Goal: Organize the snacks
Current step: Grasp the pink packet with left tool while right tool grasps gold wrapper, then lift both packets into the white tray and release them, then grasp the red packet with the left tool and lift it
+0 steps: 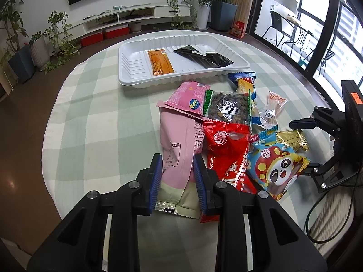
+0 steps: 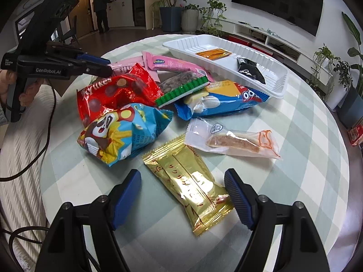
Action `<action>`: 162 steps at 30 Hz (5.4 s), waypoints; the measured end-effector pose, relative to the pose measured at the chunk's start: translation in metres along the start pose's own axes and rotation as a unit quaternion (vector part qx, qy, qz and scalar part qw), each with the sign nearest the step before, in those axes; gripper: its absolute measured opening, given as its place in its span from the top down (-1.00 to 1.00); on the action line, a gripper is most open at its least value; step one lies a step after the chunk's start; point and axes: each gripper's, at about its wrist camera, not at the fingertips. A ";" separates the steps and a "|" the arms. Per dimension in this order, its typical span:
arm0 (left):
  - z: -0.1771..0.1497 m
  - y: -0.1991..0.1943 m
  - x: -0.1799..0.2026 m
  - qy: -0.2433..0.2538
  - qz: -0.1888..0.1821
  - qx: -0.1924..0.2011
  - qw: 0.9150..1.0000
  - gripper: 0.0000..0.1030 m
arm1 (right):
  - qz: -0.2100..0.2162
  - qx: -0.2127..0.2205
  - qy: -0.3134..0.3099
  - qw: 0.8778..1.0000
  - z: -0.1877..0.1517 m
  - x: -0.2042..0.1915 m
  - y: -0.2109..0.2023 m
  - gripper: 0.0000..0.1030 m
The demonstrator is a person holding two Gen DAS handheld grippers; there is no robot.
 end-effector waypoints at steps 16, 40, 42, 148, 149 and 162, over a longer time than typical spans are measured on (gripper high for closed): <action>0.008 0.029 0.003 0.018 0.009 -0.027 0.999 0.09 | 0.010 -0.011 0.007 1.000 0.001 -0.002 0.007 -0.53; 0.004 0.052 -0.017 -0.018 -0.038 -0.029 0.999 0.19 | 0.021 0.008 0.058 0.998 0.005 0.018 0.011 0.31; 0.004 0.051 -0.017 -0.017 -0.038 -0.029 0.999 0.22 | 0.017 0.009 0.055 0.998 0.006 0.016 0.011 0.32; 0.061 0.006 -0.011 -0.086 -0.075 0.038 0.993 0.27 | 0.112 0.134 0.196 0.965 0.094 0.092 0.006 -0.34; 0.055 0.003 -0.006 -0.084 -0.078 0.034 0.993 0.27 | 0.113 0.132 0.195 0.965 0.088 0.086 0.002 -0.34; 0.009 -0.010 0.032 -0.055 -0.073 0.006 0.996 0.27 | 0.099 0.103 0.196 0.970 0.025 0.045 -0.011 -0.41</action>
Point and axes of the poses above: each gripper's, at about its wrist camera, not at the fingertips, and y roughly the way its jaws point, x to its right, z to its top, and after that the axes turned 5 degrees about -z, right-handed
